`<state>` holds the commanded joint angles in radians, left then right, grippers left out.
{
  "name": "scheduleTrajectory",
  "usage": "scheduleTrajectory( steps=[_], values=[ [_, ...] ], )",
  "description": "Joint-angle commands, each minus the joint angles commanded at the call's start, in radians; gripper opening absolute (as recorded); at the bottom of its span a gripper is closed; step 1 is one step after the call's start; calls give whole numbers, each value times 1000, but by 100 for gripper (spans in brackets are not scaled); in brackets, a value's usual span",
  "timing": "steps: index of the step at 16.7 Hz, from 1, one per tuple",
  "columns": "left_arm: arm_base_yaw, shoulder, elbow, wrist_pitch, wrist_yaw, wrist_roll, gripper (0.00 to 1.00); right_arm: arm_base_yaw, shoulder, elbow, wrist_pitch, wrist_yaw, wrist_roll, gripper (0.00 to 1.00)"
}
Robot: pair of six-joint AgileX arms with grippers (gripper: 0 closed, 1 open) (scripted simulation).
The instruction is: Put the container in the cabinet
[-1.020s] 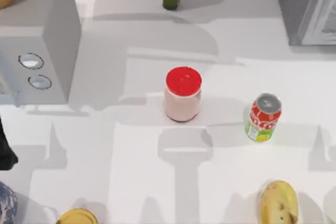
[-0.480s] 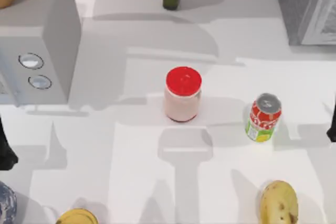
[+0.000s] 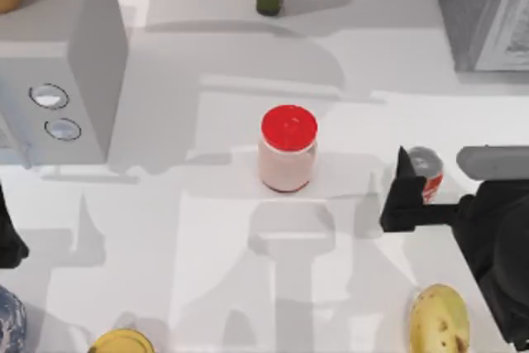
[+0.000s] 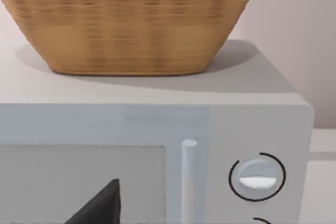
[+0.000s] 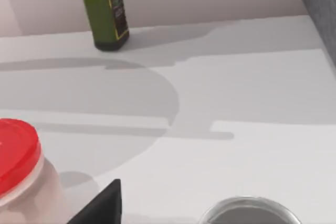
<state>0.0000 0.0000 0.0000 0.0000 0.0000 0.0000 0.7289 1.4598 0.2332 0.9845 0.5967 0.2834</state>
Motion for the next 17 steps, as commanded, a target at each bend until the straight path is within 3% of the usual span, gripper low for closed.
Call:
scheduleTrajectory(
  steps=[4,8,14,17],
  values=[
    [0,0,0,0,0,0,100,89,297,34,143,148,45,100],
    [0,0,0,0,0,0,100,125,424,49,168,230,65,100],
    [0,0,0,0,0,0,100,120,427,48,167,230,63,100],
    [0,0,0,0,0,0,100,63,435,93,178,178,13,100]
  ],
)
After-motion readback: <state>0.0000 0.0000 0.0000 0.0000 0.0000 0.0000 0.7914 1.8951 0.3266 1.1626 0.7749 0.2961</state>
